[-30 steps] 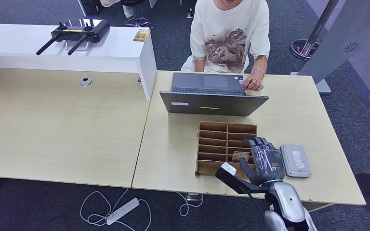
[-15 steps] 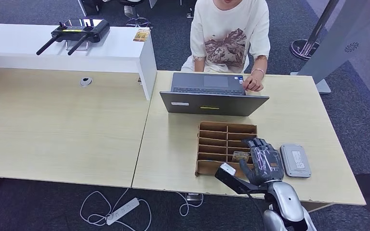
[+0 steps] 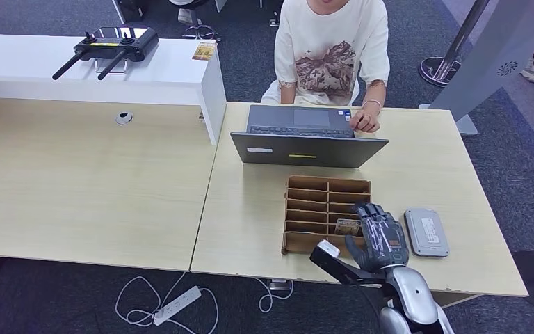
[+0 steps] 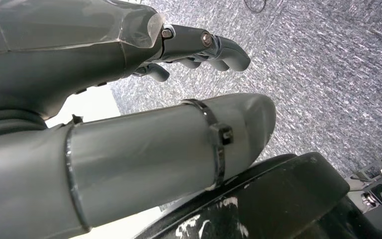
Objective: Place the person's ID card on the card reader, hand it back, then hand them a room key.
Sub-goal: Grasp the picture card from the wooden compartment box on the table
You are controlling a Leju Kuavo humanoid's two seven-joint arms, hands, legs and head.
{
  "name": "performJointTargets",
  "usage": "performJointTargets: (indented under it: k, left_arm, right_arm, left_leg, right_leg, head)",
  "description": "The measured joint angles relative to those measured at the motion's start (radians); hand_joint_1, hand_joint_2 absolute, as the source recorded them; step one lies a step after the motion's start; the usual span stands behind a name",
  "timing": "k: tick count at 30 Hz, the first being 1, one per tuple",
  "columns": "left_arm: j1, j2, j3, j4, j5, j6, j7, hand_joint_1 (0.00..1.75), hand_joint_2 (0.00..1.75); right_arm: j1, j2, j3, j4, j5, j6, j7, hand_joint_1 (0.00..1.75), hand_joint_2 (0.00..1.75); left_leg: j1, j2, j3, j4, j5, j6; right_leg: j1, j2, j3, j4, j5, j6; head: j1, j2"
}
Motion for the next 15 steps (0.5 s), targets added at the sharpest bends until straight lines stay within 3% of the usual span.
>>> performJointTargets:
  k: [15]
  left_arm:
    - [-0.001, 0.000, -0.001, 0.000, 0.000, -0.008, 0.006, 0.00, 0.00]
  right_arm:
    - [0.011, 0.000, 0.000, 0.007, 0.004, 0.001, 0.001, 0.70, 1.75]
  left_leg:
    - [0.000, 0.000, 0.000, 0.000, 0.000, 0.000]
  right_leg:
    - [0.000, 0.000, 0.000, 0.000, 0.000, 0.000]
  head:
    - [0.000, 0.000]
